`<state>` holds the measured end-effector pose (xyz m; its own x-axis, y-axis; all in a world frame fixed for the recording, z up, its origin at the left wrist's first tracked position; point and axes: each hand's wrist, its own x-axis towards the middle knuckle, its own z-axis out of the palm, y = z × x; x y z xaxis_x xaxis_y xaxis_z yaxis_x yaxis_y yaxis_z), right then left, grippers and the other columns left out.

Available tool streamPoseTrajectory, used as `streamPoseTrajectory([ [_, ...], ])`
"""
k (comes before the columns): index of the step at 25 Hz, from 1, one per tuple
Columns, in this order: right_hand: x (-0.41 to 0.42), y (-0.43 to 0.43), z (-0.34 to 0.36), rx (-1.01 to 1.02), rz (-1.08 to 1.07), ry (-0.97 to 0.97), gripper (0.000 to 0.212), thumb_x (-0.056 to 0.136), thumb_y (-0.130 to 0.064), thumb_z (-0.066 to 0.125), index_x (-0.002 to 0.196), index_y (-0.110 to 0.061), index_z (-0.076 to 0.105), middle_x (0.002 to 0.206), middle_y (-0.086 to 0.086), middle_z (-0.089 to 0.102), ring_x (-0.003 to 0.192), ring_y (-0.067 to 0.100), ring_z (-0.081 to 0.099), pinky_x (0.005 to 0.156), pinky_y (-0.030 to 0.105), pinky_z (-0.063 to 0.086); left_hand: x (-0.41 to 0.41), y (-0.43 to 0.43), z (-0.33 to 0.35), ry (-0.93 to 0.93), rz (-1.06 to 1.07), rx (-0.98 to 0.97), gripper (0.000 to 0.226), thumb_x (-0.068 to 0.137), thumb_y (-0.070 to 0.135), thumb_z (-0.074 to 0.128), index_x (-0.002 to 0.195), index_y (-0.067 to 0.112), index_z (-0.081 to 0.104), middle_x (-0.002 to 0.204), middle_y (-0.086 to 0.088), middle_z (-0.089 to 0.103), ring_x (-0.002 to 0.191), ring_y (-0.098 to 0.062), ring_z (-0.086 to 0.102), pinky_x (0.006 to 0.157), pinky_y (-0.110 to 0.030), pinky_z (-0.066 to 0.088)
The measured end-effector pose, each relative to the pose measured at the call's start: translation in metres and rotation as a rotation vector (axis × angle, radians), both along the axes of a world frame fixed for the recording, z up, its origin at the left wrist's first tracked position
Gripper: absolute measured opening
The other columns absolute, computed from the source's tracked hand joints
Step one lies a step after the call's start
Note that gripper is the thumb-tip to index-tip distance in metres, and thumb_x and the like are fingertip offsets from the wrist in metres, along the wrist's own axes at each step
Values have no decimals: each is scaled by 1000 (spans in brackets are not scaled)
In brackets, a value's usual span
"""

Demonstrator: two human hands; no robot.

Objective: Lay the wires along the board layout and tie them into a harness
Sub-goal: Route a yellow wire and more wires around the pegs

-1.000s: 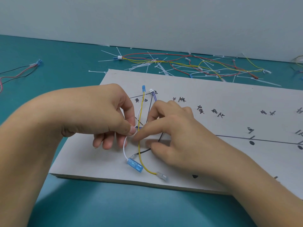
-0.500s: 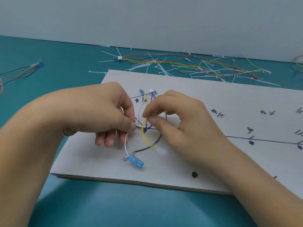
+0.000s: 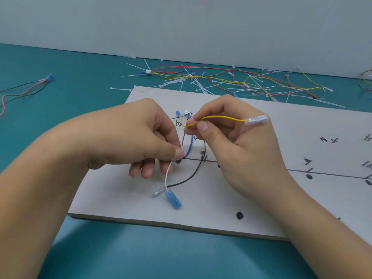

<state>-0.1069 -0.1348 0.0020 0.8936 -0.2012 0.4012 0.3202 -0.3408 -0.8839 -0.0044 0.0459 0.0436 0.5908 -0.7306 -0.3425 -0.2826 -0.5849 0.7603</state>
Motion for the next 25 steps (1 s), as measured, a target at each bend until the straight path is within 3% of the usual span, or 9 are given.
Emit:
streamPoseTrajectory([
  [5,-1,1,2,-8,17,-36,13,95,-2,62,95,-13,69,91,4,75,91,23,76,81,53,59,2,-5,0,-8,208,-45,26,106,15,53,96,6,75,79,-10,79,49,-17,63,36,-24,44],
  [10,-6,6,2,-120,113,-168,12,95,4,64,98,-4,72,97,7,75,96,27,73,84,50,57,4,-15,1,45,401,-187,43,96,47,62,92,6,75,80,-10,79,54,-20,66,37,-24,44],
  [13,-8,8,3,-149,178,-179,12,93,6,66,96,-3,73,100,11,73,101,32,71,88,51,56,2,-17,-3,0,429,-220,25,86,27,70,79,4,75,68,-9,75,53,-17,68,42,-23,50],
  [15,-9,10,5,-146,178,-136,13,90,4,69,96,-7,73,102,7,73,103,26,71,89,45,58,3,-16,-4,38,450,-285,20,93,13,69,81,-1,74,65,-13,73,51,-19,69,44,-24,54],
  [18,-8,9,7,-178,-30,11,14,86,-18,74,97,-25,68,97,-9,70,96,15,68,73,29,56,5,-14,-3,138,462,-362,22,100,11,64,84,-2,71,77,-17,78,58,-22,73,45,-22,54],
  [21,-8,8,7,-176,-118,189,27,82,-38,81,102,-35,62,91,-11,72,86,11,66,63,15,42,4,-17,-3,225,496,-419,21,102,9,60,88,-4,68,85,-22,78,61,-25,75,46,-21,55],
  [25,-9,14,7,-78,-83,211,24,83,-21,81,98,-30,64,75,-13,77,60,5,63,56,9,42,2,-21,-7,265,507,-423,21,102,7,59,92,-10,68,84,-24,78,57,-25,74,49,-22,58],
])
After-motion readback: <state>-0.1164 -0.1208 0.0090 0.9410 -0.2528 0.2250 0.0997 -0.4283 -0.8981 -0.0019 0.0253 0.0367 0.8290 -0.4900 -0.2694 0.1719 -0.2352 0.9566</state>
